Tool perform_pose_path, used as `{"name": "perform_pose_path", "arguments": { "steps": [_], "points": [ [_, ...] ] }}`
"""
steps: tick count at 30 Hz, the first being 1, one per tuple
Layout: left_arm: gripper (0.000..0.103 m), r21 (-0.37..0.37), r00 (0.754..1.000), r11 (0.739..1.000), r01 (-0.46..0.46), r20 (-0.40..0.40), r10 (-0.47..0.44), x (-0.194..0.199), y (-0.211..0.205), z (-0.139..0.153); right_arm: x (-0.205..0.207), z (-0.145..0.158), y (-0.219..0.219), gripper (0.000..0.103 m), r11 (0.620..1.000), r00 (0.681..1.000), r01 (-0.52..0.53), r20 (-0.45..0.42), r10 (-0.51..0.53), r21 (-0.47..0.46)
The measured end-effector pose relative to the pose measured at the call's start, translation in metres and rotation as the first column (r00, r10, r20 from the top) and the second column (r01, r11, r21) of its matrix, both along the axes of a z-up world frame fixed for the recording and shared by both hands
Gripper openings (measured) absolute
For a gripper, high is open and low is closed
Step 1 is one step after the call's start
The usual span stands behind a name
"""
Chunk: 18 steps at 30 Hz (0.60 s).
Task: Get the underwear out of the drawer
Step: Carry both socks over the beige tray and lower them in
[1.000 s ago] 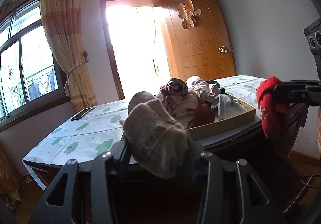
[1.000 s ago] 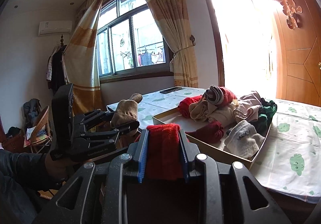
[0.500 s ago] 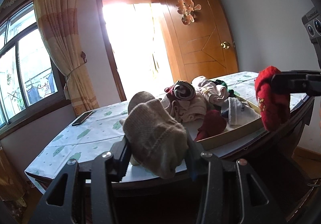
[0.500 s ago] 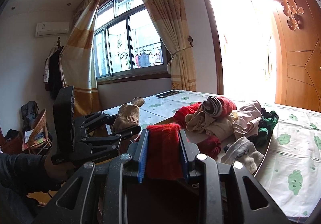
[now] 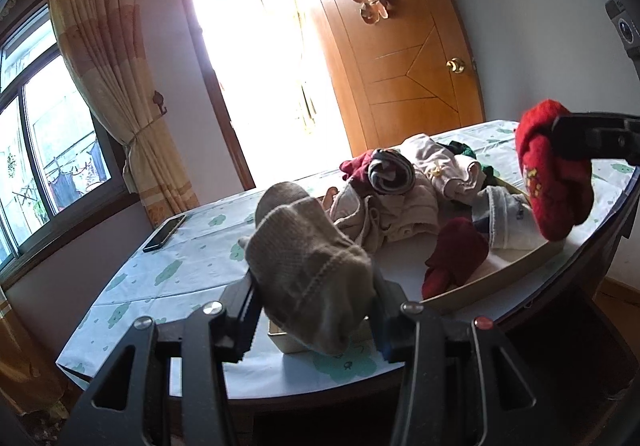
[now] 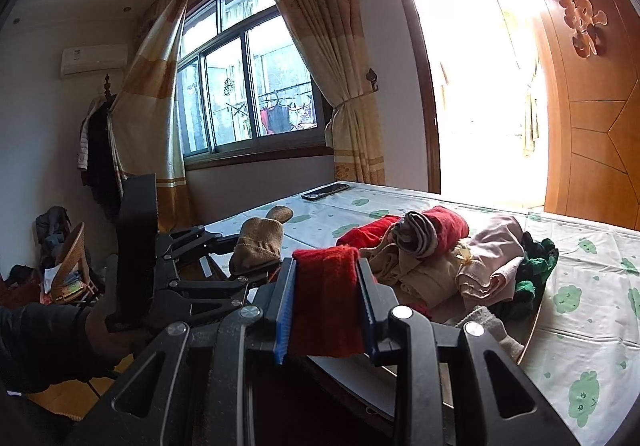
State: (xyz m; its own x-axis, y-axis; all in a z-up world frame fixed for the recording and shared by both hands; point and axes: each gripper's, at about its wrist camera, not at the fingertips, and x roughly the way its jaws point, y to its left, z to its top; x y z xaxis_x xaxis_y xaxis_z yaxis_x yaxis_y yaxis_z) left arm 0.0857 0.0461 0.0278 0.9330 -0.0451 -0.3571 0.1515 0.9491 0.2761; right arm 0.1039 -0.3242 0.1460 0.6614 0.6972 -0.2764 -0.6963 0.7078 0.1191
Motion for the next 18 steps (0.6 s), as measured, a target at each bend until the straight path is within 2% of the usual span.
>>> {"name": "perform_pose_path", "arguments": {
  "steps": [18],
  "points": [
    [0.046, 0.093, 0.995, 0.996, -0.017, -0.096, 0.026, 0.051, -0.013, -0.008, 0.074, -0.018, 0.026, 0.031, 0.998, 0.992, 0.047, -0.114, -0.053, -0.049]
  ]
}}
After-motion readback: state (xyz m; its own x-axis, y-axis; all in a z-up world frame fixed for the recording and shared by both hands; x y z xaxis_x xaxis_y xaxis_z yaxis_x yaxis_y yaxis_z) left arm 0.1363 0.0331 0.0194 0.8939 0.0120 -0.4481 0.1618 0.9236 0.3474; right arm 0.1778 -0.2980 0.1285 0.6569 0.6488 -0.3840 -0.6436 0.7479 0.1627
